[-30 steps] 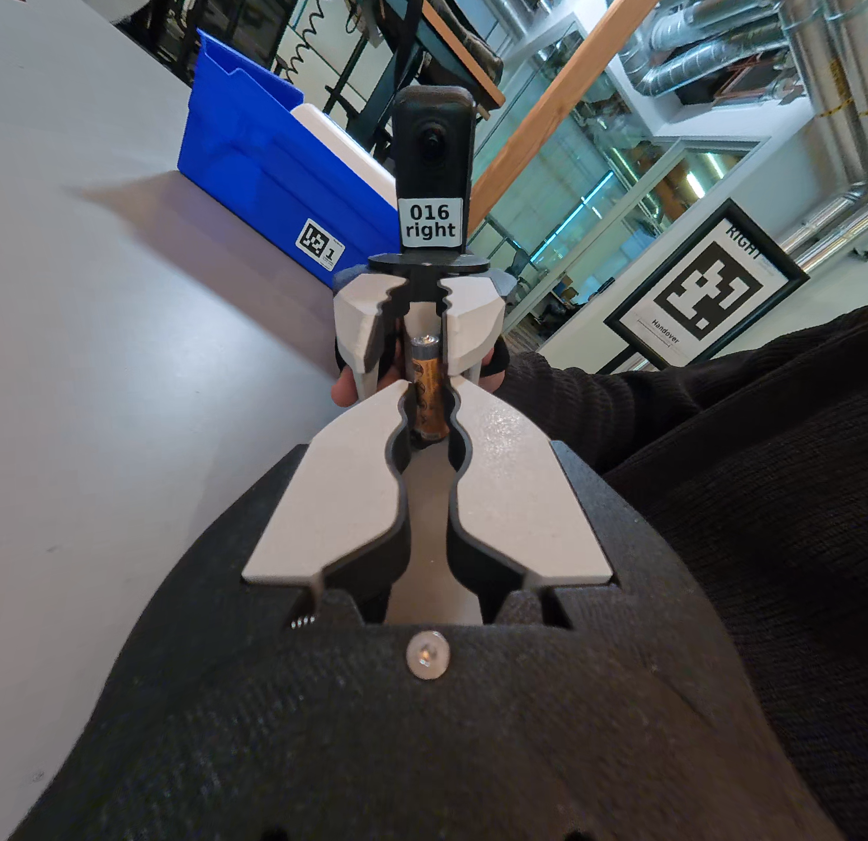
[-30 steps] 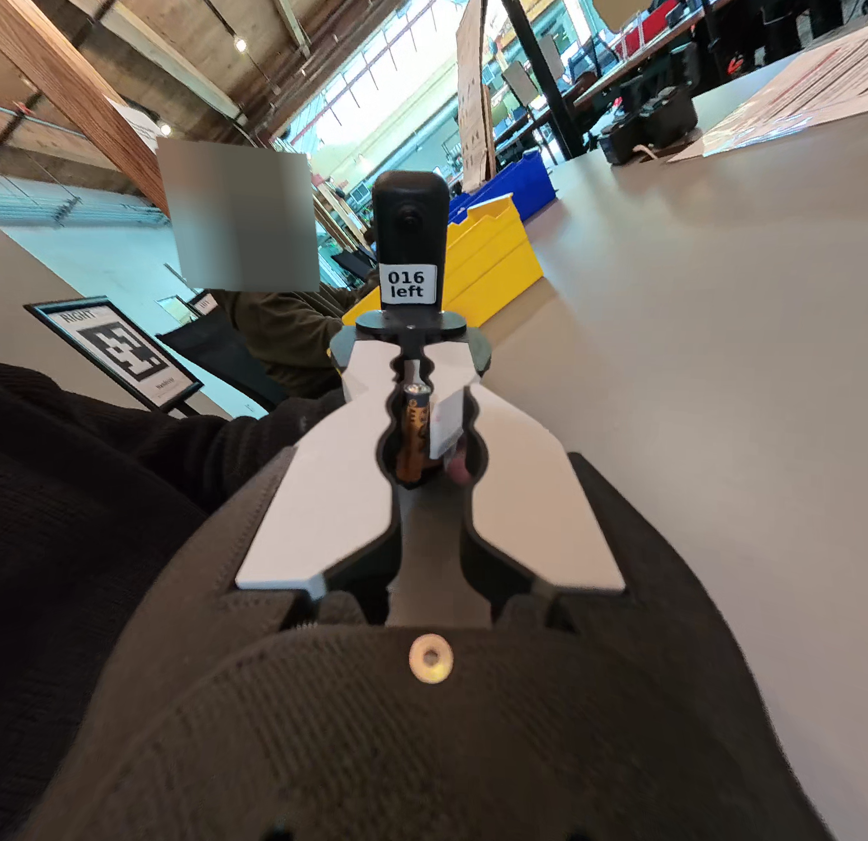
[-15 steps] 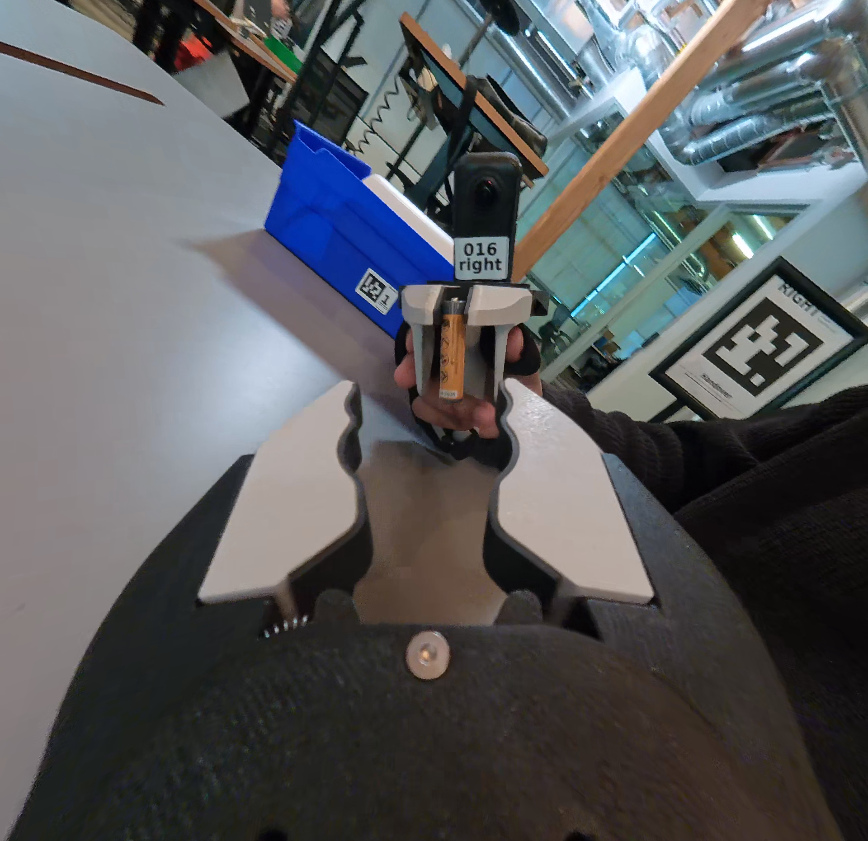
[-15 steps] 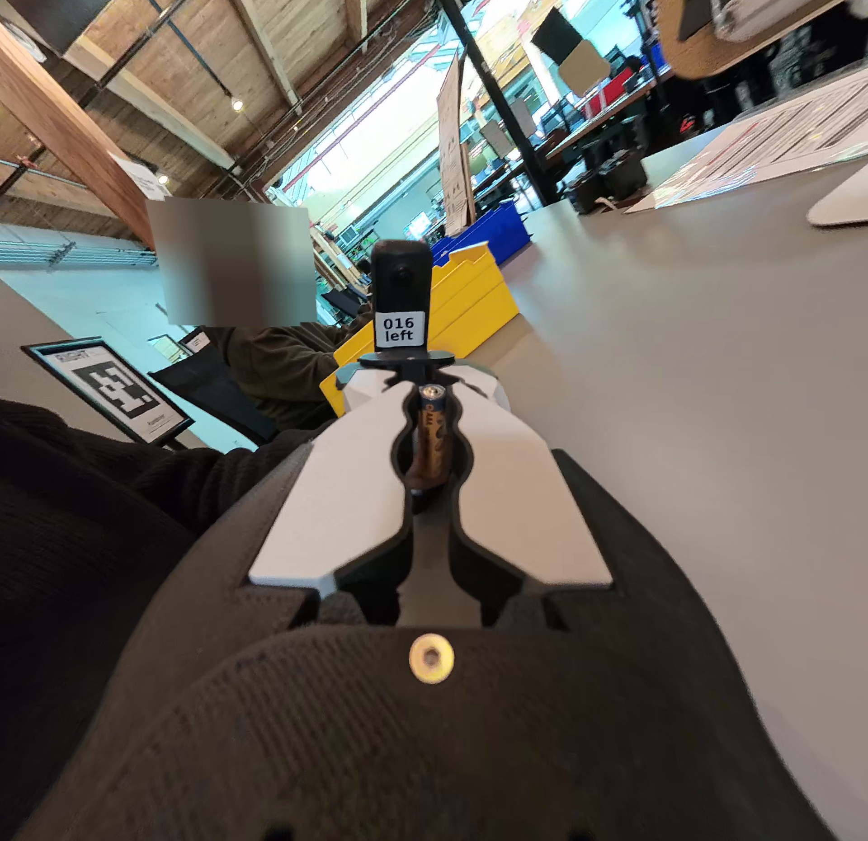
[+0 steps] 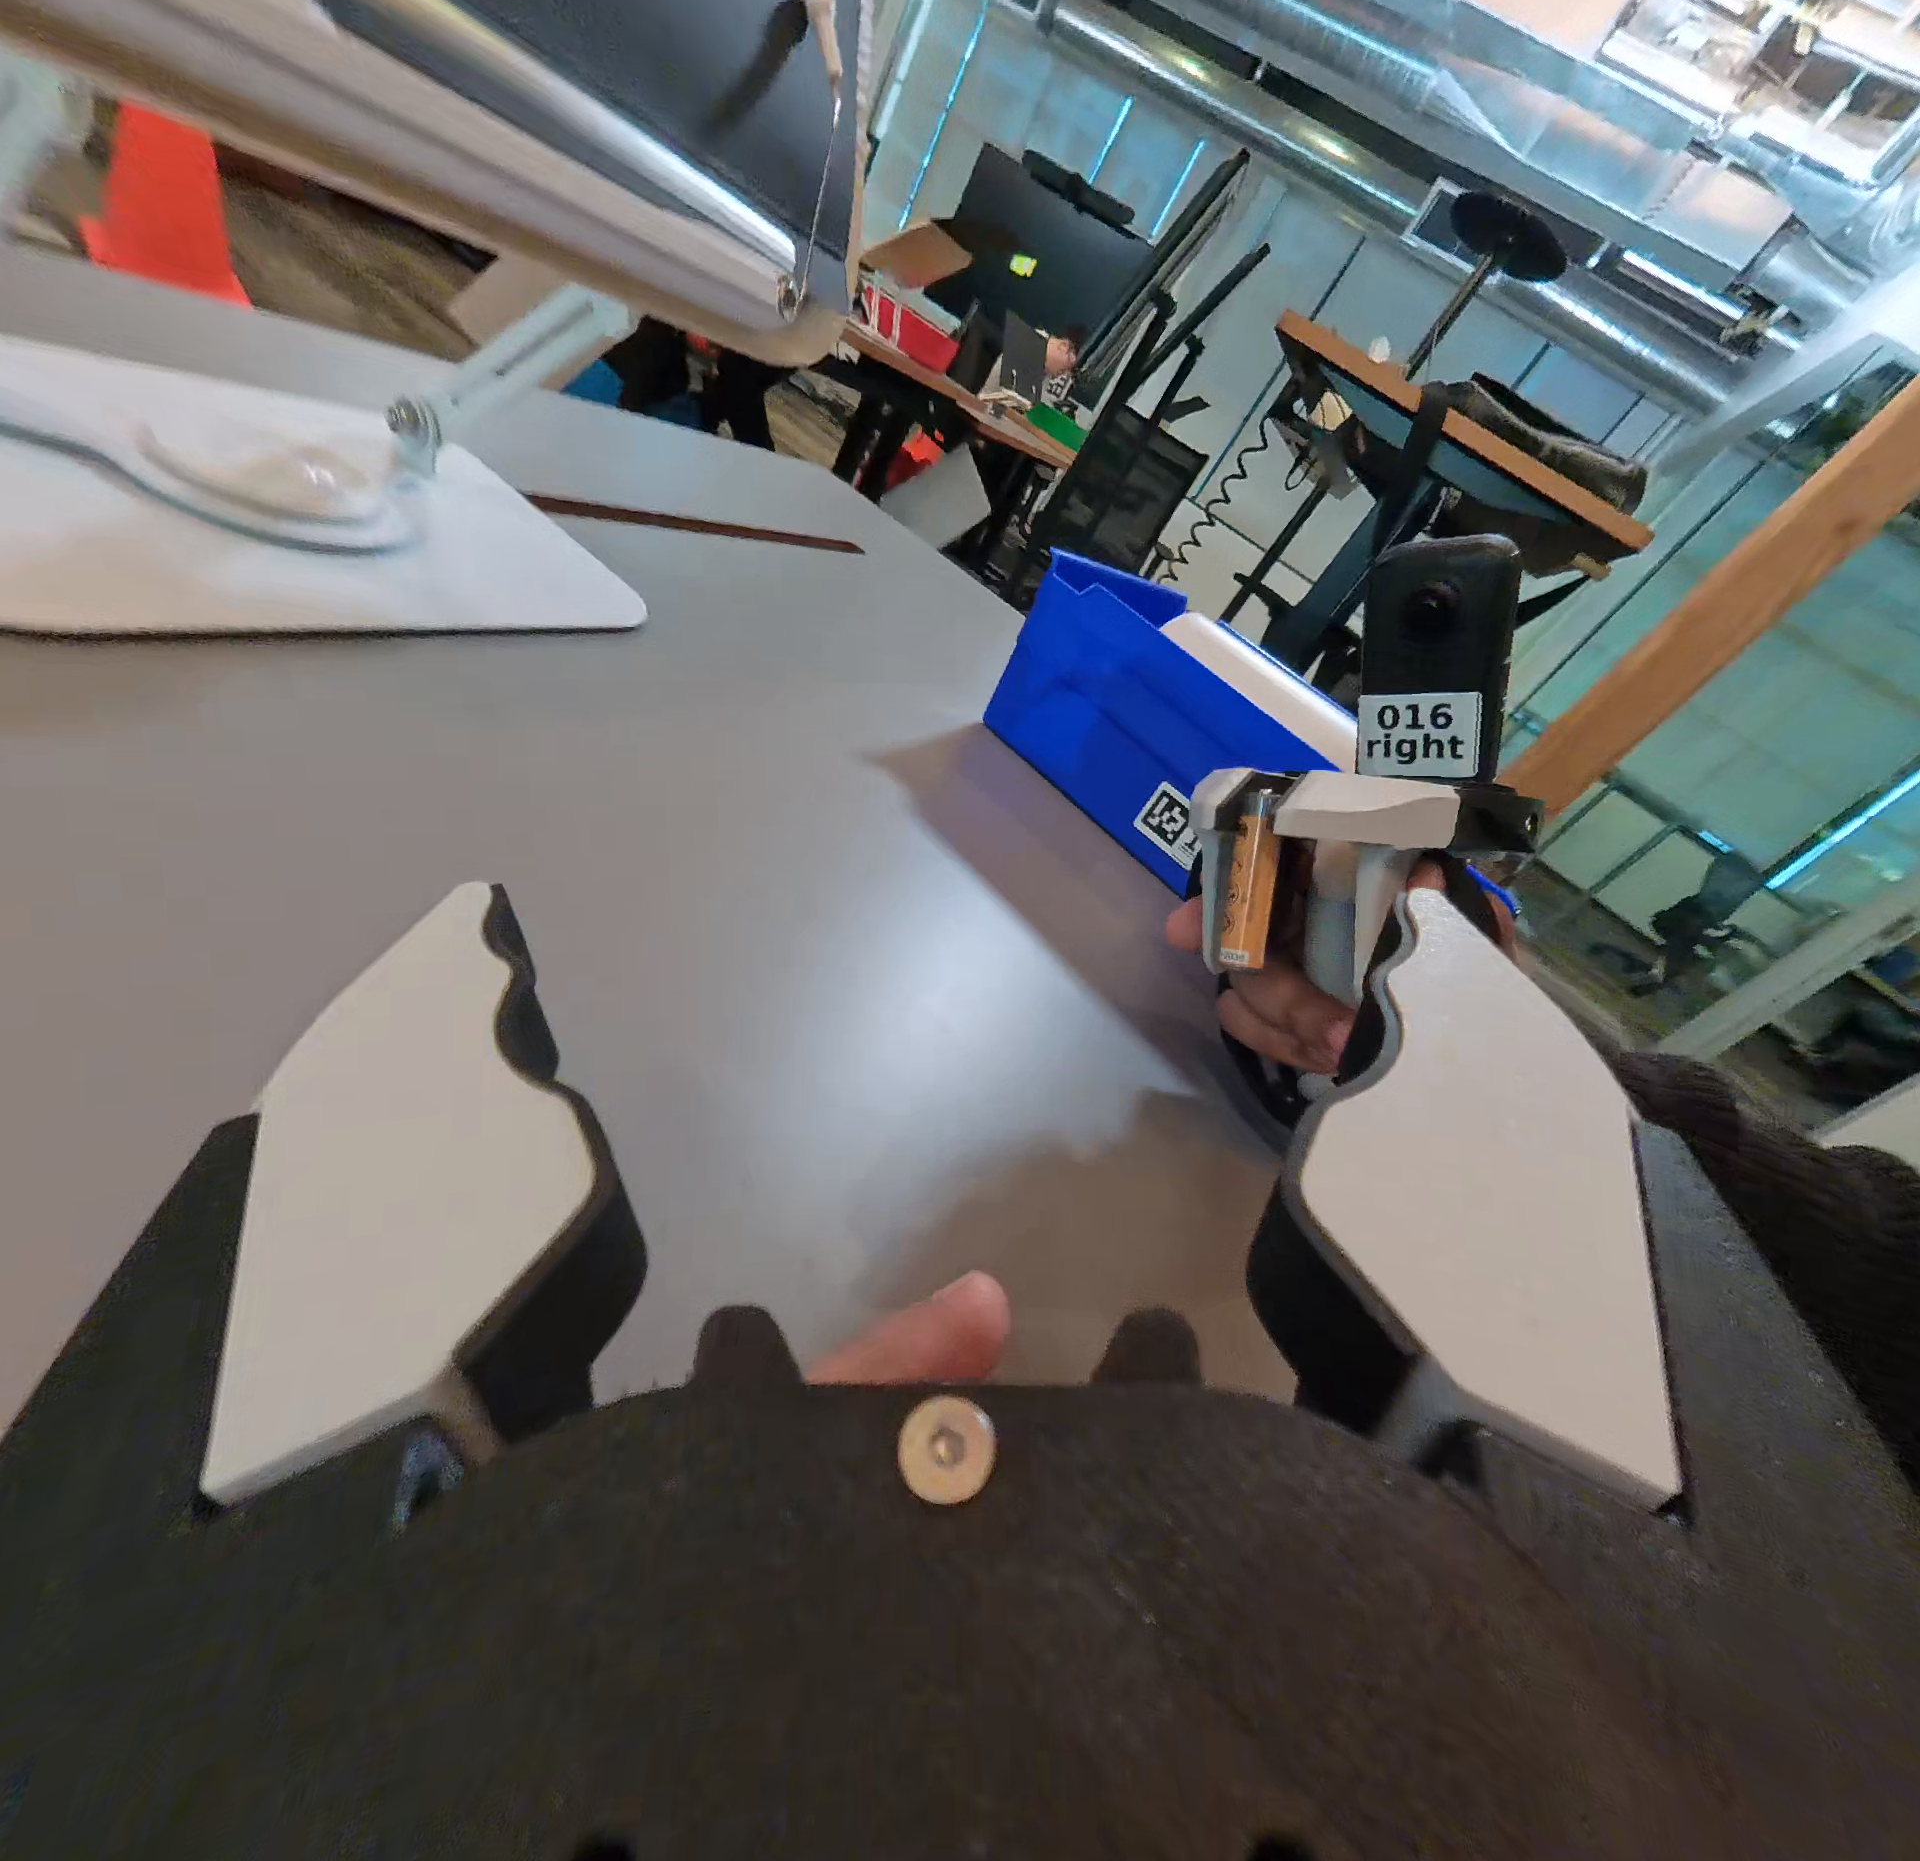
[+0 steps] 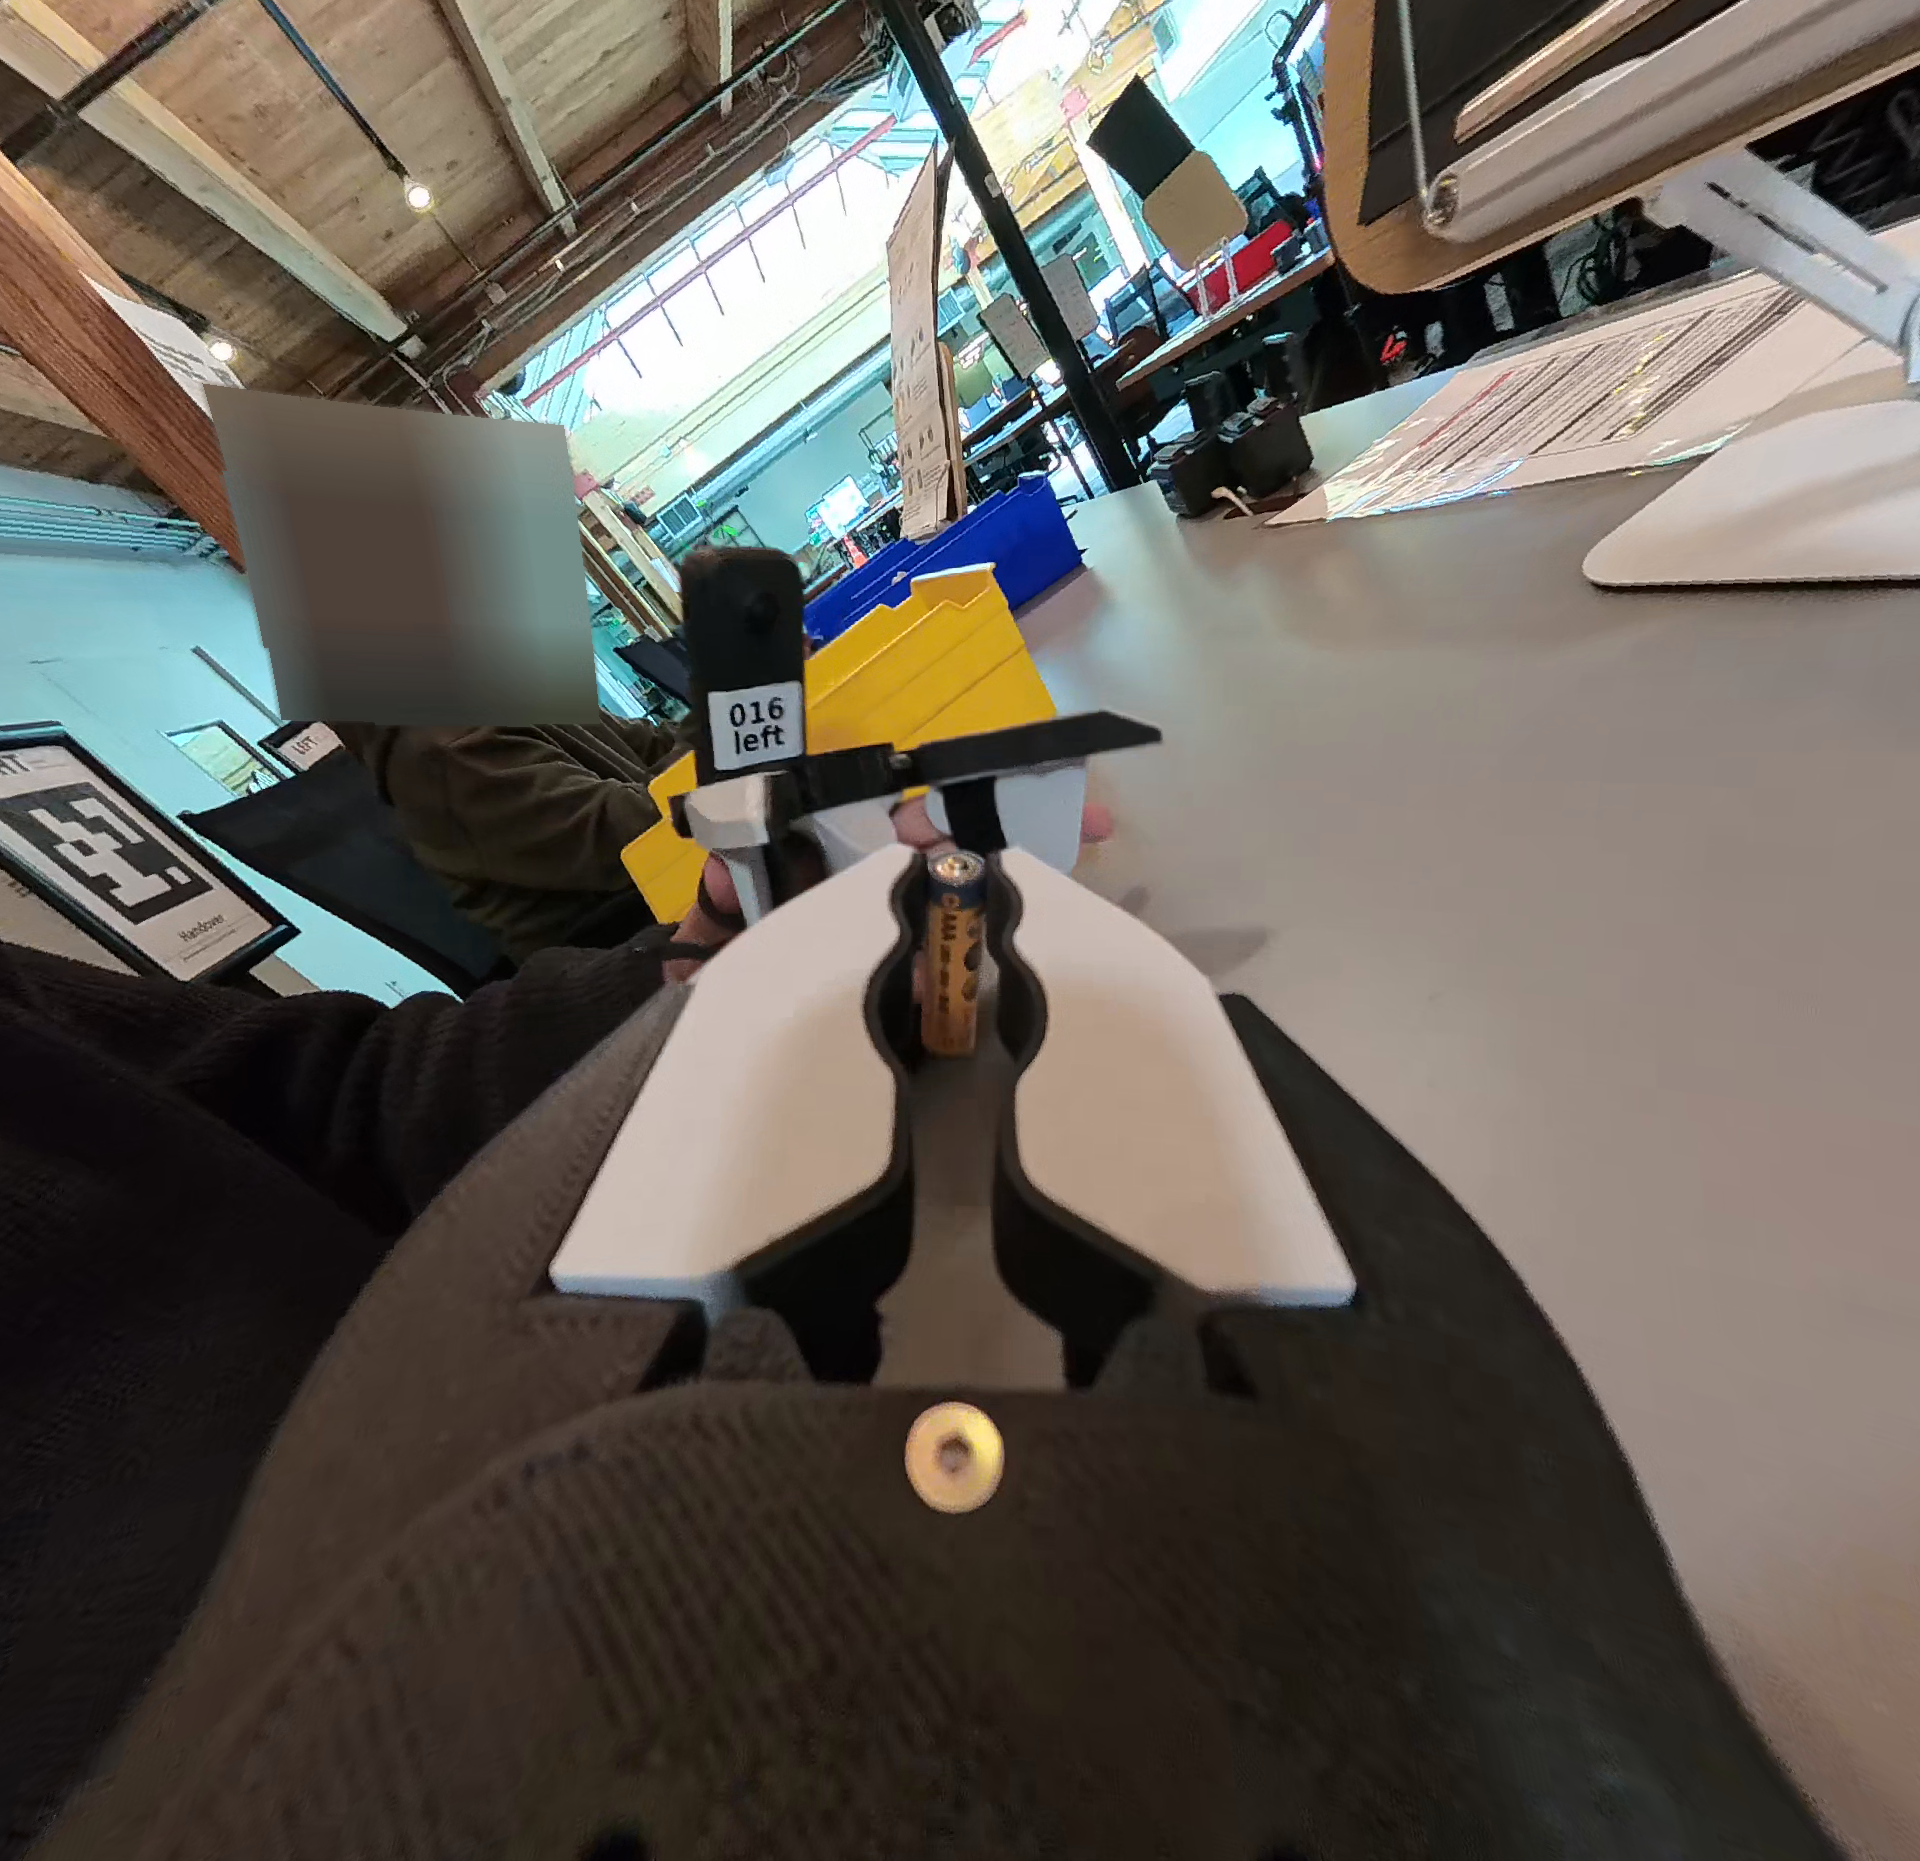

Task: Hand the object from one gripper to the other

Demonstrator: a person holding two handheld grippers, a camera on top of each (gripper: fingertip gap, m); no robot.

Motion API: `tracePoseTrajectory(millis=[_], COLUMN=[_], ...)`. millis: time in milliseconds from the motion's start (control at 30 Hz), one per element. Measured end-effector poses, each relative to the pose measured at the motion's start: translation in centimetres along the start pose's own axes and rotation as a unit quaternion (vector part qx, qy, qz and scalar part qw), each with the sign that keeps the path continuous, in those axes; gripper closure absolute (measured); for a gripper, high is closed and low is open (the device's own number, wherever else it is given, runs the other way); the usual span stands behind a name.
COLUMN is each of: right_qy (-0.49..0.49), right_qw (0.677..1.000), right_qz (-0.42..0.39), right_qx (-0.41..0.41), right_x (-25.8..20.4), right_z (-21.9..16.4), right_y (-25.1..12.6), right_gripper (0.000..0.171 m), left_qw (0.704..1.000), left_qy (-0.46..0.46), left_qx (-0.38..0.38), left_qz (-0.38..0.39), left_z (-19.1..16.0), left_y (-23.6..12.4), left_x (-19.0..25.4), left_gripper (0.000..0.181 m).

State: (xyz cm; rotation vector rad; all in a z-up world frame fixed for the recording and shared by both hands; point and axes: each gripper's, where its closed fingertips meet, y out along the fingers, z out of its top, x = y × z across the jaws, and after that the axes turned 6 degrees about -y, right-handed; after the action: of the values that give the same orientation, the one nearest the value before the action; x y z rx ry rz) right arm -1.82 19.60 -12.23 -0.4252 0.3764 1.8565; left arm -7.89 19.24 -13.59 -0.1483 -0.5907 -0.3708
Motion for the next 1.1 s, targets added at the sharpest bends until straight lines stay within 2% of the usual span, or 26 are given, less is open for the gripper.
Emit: tracePoseTrajectory(millis=[167,367,600,667,733,833,867,933,1100], right_qy=[-0.003,0.002,0.003,0.001,0.001,0.005,0.007,0.009,0.006], right_qw=[1.0,1.0,1.0,1.0,1.0,1.0,1.0,1.0,1.0], right_qz=[0.004,0.005,0.006,0.005,0.006,0.007,0.008,0.008,0.009], right_qx=[-0.006,0.0,-0.002,-0.005,-0.005,0.001,0.003,0.005,0.003], right_x=[-0.2,-0.1,-0.1,-0.2,-0.2,-0.2,-0.2,-0.1,-0.2], right_z=[-0.3,0.0,-0.2,-0.3,-0.3,-0.2,-0.1,0.0,-0.1], right_y=[0.2,0.0,0.2,0.2,0.2,0.2,0.1,0.1,0.2], right_gripper=[0.161,0.161,0.16,0.16,0.161,0.161,0.161,0.161,0.16], left_qw=[0.999,0.999,0.998,0.997,0.997,0.995,0.994,0.988,0.98], left_qy=[0.03,-0.008,-0.017,-0.006,0.001,0.01,0.012,0.01,-0.043], left_qx=[0.013,0.013,0.014,0.01,0.008,-0.003,-0.008,-0.027,-0.061], left_qz=[-0.013,-0.042,-0.064,-0.078,-0.08,-0.099,-0.111,-0.149,-0.183], left_z=[0.5,0.4,0.8,0.7,0.6,0.2,0.0,-0.6,-1.6], left_y=[-0.2,-0.3,-0.8,-0.9,-0.9,-0.9,-1.0,-1.2,-1.0], left_x=[0.9,1.2,1.6,2.1,2.3,2.9,3.2,4.3,4.9], left_gripper=[0.036,0.056,0.088,0.105,0.109,0.127,0.138,0.178,0.181])
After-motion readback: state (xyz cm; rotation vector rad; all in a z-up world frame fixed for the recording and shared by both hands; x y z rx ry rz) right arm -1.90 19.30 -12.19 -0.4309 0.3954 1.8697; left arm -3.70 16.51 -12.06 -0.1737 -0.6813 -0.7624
